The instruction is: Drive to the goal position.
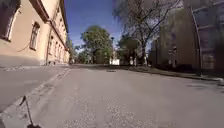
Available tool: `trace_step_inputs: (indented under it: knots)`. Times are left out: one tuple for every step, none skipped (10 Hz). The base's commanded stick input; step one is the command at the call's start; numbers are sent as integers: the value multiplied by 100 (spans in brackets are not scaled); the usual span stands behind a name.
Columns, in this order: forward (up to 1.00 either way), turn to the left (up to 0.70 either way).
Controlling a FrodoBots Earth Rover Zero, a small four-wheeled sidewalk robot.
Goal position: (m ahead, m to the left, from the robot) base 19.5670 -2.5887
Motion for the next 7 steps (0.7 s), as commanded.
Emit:
trace_step_inputs:
  knots:
    - [70,35]
    - [70,16]
    - [70,0]
    - [70,5]
    - [70,14]
    - [70,31]
    - [70,33]
